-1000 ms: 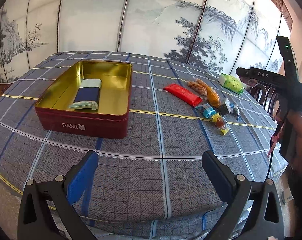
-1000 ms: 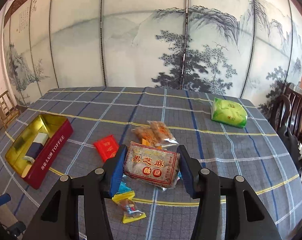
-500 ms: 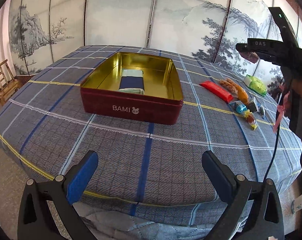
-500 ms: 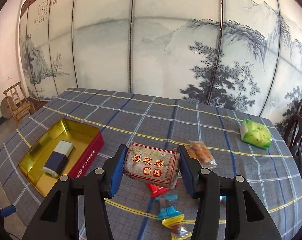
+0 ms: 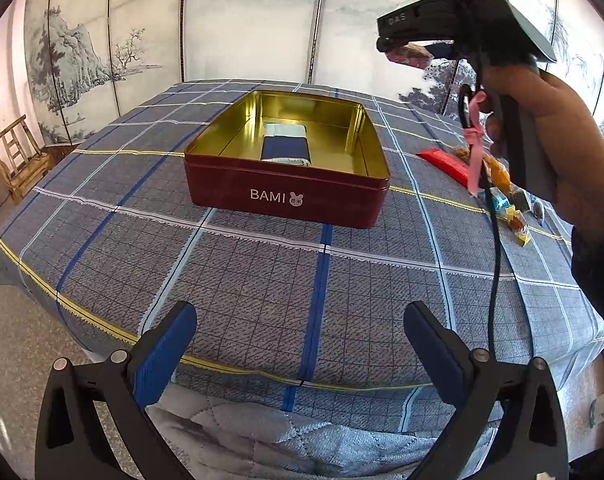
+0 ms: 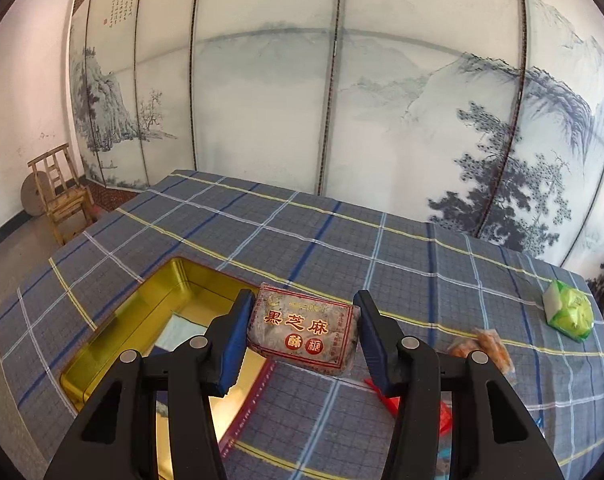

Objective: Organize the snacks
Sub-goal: 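Carry the pastry box with the right gripper over the gold tin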

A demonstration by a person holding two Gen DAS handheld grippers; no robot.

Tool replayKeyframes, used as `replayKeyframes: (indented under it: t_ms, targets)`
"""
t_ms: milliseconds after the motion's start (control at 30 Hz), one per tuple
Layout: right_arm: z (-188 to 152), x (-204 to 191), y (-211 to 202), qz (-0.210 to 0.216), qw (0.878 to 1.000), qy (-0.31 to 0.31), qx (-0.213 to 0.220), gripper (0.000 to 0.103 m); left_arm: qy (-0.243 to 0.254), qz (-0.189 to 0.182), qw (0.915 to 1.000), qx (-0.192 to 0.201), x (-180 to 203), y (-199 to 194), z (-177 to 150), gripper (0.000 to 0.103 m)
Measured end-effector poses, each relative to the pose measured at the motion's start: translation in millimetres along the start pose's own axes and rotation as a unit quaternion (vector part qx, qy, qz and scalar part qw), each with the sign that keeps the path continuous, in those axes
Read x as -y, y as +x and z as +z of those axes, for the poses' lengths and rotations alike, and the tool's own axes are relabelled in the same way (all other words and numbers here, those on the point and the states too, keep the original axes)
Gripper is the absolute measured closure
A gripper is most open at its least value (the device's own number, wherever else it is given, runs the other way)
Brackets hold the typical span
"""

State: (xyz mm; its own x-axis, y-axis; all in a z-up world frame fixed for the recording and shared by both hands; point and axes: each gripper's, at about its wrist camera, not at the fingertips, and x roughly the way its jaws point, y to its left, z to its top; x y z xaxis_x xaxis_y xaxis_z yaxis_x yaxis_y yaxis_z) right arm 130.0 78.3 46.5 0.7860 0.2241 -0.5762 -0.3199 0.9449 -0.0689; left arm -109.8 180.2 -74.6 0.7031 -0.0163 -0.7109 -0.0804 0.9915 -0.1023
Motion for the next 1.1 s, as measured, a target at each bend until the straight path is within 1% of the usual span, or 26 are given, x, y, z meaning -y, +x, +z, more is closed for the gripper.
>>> replayKeyframes:
  t_ms: [200,367,533,767,833,900,1100]
  targets:
    - [3.4,-24.2,25.7,0.012,1.0,-0.013,-0.017,0.051,-0.003,0.008,0.9999,-0.005,-5.0,1.4,-0.3,0.001]
    - [4.1,-35.0,42.5,0.019,0.999,-0.017,-0.03,0.051,-0.007,0.01,0.9999,-0.012,-8.6,4.4,-2.0,0.001]
    - [6.5,-40.0,61.5,0.025,0.998,-0.018,-0.045,0.051,-0.008,0.012,0.9997,-0.021,-12.3,8.8,-4.7,0.001]
    - [13.3,-41.6,80.3,0.035,0.997,-0.017,-0.062,0.051,-0.016,0.014,0.9996,-0.02,-23.8,11.0,-6.4,0.001]
    - [16.8,-41.4,87.3,0.044,0.996,-0.006,-0.075,0.051,-0.021,0.011,0.9994,-0.025,-27.1,13.0,-6.7,0.001]
    - [21.8,-42.5,91.5,0.051,0.995,0.0,-0.082,0.051,-0.024,0.01,0.9994,-0.023,-30.7,13.2,-7.4,0.001]
    - [27.1,-52.9,102.9,0.043,0.995,-0.008,-0.095,0.051,-0.04,0.006,0.9989,-0.024,-42.2,17.8,-12.0,0.001]
